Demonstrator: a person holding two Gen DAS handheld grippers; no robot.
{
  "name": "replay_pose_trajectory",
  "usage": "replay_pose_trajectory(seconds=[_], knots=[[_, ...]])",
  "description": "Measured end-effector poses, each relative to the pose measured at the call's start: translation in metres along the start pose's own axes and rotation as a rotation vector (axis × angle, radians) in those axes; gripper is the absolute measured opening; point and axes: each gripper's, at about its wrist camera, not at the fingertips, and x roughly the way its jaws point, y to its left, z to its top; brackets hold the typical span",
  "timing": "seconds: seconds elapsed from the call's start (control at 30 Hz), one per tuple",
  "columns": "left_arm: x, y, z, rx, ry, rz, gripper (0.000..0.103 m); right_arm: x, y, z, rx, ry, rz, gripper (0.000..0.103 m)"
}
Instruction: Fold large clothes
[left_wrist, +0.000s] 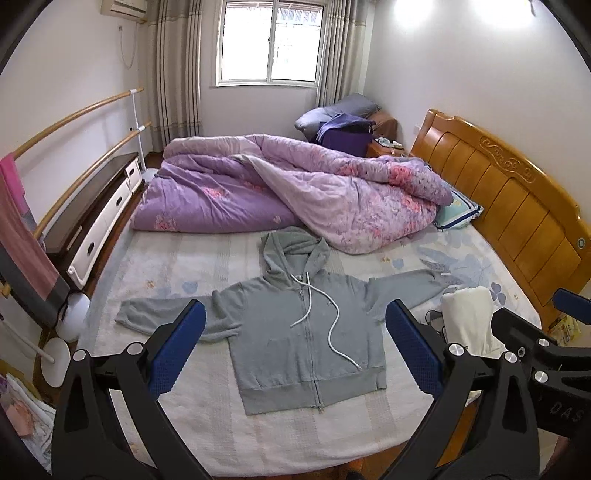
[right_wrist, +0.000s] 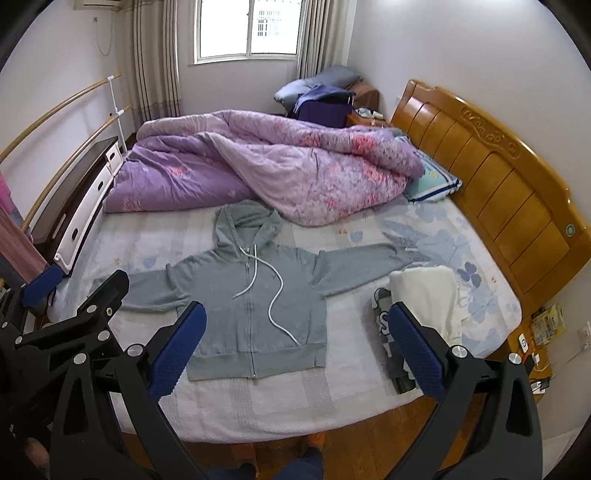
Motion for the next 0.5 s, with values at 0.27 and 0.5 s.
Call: replay_pose_trajectory(seconds=[0.27, 0.5], knots=[[-0.046, -0.007, 0.02, 0.045, -0.08, 0.003, 0.098, -0.039, -0.005, 0.009, 0.007, -0.071, 0.0, 0.095], [-0.072, -0.01, 0.037, 0.04, -0.122, -0.023, 0.098, -0.059, -0.011, 0.012, 0.0, -0.12, -0.027, 0.095]])
